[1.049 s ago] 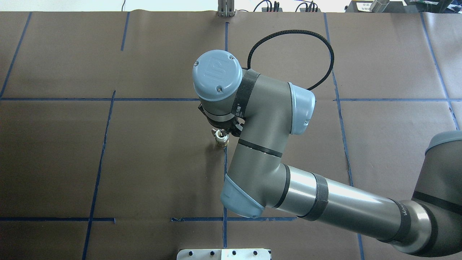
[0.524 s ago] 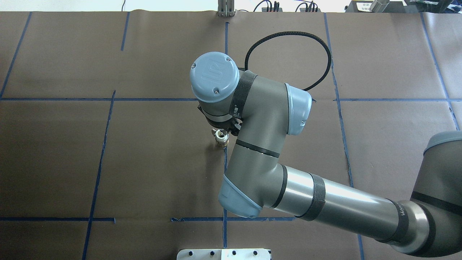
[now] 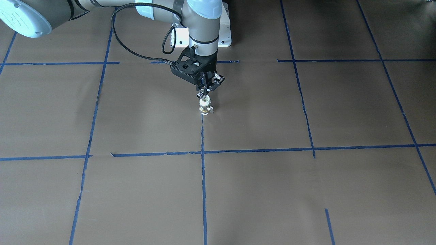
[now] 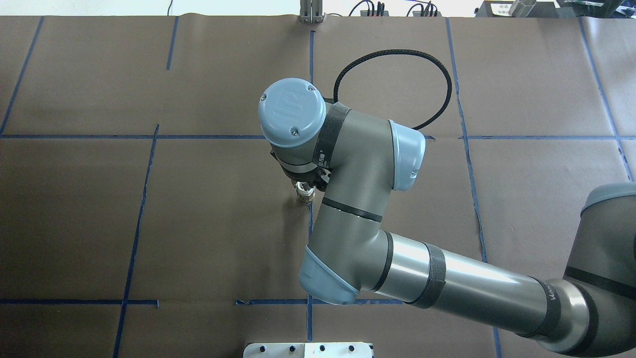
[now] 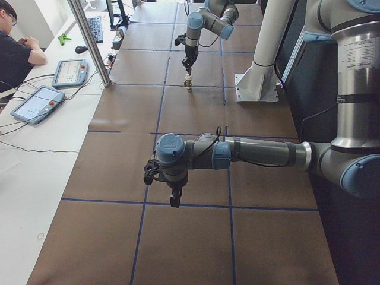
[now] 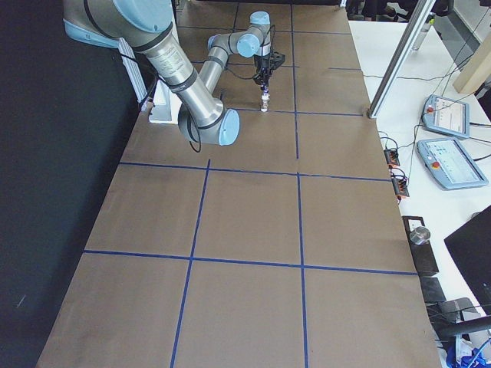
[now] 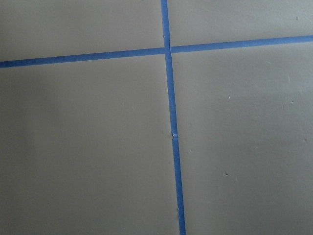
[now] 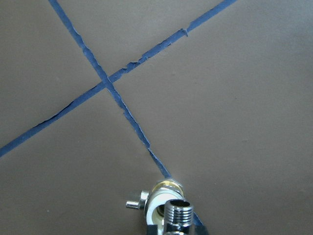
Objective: Assemble PPR valve and pipe with both arms
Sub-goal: 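Lower the chrome fitting onto the valve top and press it in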
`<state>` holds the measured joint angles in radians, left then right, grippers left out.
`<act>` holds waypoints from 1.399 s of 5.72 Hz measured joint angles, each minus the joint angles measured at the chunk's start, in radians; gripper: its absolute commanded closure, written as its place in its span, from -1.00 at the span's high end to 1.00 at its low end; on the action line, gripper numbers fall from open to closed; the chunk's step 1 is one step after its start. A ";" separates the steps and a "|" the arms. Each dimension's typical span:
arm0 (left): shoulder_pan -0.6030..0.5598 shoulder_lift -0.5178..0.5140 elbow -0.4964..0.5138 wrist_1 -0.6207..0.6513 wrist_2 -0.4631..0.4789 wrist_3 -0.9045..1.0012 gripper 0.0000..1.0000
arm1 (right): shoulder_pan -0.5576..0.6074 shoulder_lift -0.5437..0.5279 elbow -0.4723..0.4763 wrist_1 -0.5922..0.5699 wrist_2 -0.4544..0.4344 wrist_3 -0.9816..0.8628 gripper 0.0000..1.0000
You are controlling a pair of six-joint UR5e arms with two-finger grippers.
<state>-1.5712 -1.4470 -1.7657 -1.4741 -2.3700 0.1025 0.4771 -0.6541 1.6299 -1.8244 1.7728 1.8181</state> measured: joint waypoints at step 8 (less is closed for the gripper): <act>0.000 -0.001 0.001 0.000 0.000 -0.001 1.00 | 0.002 0.035 -0.041 -0.008 0.000 -0.011 -1.00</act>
<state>-1.5709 -1.4481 -1.7652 -1.4742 -2.3700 0.1012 0.4793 -0.6194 1.5892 -1.8326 1.7733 1.8072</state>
